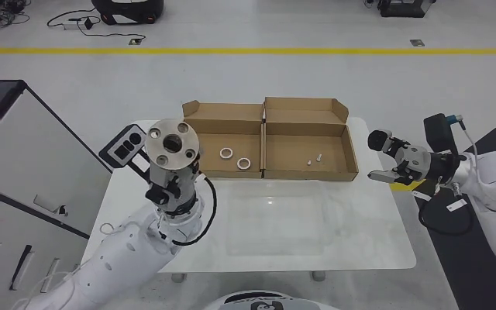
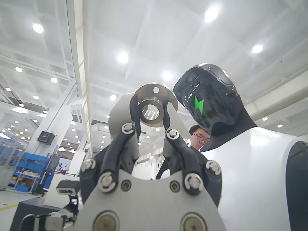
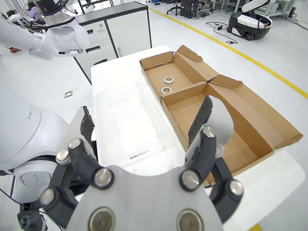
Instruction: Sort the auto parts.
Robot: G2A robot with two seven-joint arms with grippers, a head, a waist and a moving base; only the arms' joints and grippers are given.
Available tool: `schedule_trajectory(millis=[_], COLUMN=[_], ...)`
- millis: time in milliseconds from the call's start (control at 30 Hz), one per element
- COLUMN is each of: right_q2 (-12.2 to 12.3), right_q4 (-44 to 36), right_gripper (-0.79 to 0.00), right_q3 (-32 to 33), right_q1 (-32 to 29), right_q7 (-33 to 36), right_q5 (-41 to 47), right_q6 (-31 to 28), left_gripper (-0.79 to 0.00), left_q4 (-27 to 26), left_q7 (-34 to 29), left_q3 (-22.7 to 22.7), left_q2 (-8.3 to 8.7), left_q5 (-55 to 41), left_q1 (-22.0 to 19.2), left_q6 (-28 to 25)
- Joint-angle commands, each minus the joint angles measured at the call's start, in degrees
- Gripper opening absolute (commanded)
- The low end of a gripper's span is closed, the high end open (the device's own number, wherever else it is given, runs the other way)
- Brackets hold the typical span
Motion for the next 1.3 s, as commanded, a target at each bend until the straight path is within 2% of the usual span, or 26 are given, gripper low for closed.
schedule_trajectory(millis=[0,433,700,1067,1267], right_q2=[0.0,0.0,0.0,0.0,0.0], right_q4=[0.0,0.0,0.0,0.0,0.0], right_gripper=[0.000,0.000,0.000,0.000,0.000], right_q3=[0.0,0.0,0.0,0.0,0.0], right_q1=[0.0,0.0,0.0,0.0,0.0], right_q7=[0.0,0.0,0.0,0.0,0.0], right_q5=[0.0,0.0,0.0,0.0,0.0], right_q6=[0.0,0.0,0.0,0.0,0.0], left_gripper=[-0.785,-0.785,-0.785,-0.785,-0.785], left_q4=[-0.5,-4.4,-3.5,1.9,-0.9], left_q7=[0.0,0.0,0.0,0.0,0.0], left_q3=[0.0,-0.5,-1.0,-0.1,0.2], left_q2=[-0.08,-0.78,-0.96,0.87,1.19], left_q5=[-1.4,-6.2,-5.5,2.5,-0.5], left_q1=[0.0,-0.1,-0.2,-0.6,-0.8], left_q6=[0.0,0.0,0.0,0.0,0.0])
